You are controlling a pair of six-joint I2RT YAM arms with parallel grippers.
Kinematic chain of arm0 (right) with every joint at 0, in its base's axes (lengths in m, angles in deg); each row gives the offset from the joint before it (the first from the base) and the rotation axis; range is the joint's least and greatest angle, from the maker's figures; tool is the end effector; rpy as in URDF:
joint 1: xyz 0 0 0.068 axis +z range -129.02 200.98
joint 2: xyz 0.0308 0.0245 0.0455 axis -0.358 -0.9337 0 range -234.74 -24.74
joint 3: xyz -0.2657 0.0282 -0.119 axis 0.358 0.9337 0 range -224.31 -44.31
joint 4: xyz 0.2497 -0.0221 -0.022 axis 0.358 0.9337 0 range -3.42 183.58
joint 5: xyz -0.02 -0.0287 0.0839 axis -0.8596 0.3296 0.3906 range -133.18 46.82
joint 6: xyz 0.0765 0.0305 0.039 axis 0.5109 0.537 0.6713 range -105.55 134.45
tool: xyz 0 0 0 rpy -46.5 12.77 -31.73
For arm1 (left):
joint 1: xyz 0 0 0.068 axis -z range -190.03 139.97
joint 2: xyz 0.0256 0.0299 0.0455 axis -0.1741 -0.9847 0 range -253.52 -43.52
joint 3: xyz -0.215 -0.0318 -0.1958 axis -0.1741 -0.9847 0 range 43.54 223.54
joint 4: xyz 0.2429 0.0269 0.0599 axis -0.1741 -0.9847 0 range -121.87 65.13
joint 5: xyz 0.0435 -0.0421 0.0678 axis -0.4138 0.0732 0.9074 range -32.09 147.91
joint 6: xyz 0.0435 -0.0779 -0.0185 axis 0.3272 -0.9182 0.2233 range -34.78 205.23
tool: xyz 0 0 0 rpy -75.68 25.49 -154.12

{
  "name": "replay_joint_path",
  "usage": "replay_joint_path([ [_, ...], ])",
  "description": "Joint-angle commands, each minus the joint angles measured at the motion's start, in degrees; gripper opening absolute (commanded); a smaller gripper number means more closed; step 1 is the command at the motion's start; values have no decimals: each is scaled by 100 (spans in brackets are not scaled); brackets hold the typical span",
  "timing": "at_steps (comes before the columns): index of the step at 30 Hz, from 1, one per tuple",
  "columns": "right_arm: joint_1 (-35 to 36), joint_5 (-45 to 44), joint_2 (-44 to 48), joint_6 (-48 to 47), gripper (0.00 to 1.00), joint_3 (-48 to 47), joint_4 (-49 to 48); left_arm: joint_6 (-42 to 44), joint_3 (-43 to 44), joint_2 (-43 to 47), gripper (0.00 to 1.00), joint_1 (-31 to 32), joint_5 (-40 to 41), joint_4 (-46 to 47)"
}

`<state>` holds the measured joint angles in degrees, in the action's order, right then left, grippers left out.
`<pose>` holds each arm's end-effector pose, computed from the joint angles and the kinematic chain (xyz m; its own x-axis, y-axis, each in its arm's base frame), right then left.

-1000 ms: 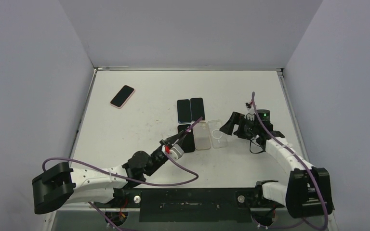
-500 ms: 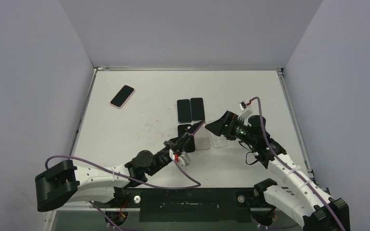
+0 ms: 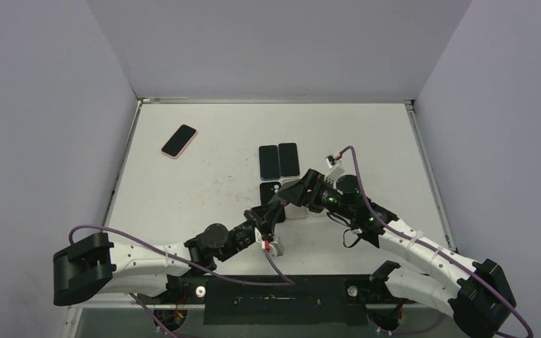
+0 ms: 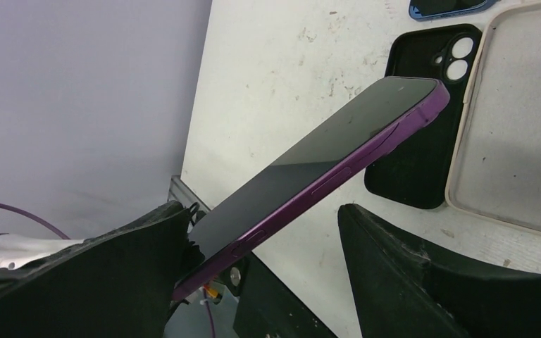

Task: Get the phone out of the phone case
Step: Place the phone case at the center of the board.

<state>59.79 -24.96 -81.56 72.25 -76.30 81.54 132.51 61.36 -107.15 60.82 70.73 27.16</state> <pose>0.1749 0.1734 0.2561 -0.8384 0.3572 -0.4118 -0.2161 0.4757 0.8526 0.1002 -0.2329 0.2585 0.6477 0.3188 -0.6920 0.5496 0.4336 0.7141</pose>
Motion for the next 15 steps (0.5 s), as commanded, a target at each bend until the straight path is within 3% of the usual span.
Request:
replay_joint_path([
  [1, 66, -457, 30, 227, 74, -91, -492, 415, 321, -6, 0, 130, 169, 435],
  [9, 66, -507, -44, 253, 24, -71, -592, 777, 279, -211, 0, 442, 466, 508],
  [13, 57, -488, -115, 84, 4, -116, -611, 792, 274, -249, 0, 534, 544, 573],
  [15, 41, -479, -164, -65, 0, -160, -606, 713, 266, -238, 0, 531, 596, 595],
])
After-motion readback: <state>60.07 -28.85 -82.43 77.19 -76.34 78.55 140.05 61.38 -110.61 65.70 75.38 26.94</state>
